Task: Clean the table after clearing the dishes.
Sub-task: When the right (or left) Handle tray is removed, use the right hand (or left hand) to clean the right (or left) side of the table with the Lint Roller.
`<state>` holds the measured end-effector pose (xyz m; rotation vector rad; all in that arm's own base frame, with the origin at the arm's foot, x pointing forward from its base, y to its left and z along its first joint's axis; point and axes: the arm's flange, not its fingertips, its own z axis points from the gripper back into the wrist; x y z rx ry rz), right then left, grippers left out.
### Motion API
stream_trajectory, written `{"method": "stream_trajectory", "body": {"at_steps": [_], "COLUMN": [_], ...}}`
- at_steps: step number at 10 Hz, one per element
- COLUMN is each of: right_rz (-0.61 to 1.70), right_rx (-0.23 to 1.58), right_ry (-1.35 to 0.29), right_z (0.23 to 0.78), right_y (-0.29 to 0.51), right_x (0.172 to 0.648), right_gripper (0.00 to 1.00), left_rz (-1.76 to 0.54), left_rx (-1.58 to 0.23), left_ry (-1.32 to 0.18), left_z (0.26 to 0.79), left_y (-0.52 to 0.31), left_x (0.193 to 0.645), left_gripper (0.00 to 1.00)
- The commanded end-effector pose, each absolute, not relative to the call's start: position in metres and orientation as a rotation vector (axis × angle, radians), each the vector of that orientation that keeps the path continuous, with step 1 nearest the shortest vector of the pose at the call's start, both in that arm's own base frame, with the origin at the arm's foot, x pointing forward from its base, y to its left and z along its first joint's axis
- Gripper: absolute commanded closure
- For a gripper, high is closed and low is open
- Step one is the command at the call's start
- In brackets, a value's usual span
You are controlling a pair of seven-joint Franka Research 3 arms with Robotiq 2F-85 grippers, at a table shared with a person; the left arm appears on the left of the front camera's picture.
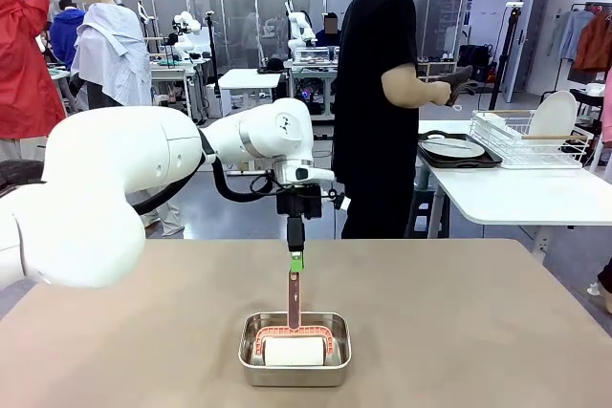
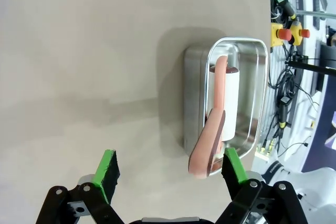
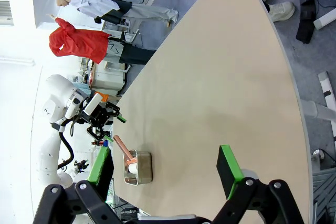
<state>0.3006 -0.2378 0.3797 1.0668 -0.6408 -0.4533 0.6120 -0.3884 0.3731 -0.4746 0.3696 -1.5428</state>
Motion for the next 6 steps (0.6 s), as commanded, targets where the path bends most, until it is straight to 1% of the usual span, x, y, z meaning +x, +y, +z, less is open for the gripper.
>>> {"method": "stream_trajectory", "body": {"at_steps": [1, 6], "right_rz": [-0.456, -0.456], "right_rx": [1.078, 1.078], "right_ry": [-0.652, -0.652], "right_z": [0.381, 0.381], "right_y": [-0.237, -0.237], "right_x": [0.301, 0.301], "right_gripper": [0.0, 0.0], "left_rz": [-1.502, -1.492], "left_rx": [-0.493, -0.53], "left_ry": [0.408, 0.46], "left_z": [0.371, 0.36], "left_y": [-0.382, -0.363], "left_x": [0.596, 0.563], "left_gripper": [0.0, 0.0]}}
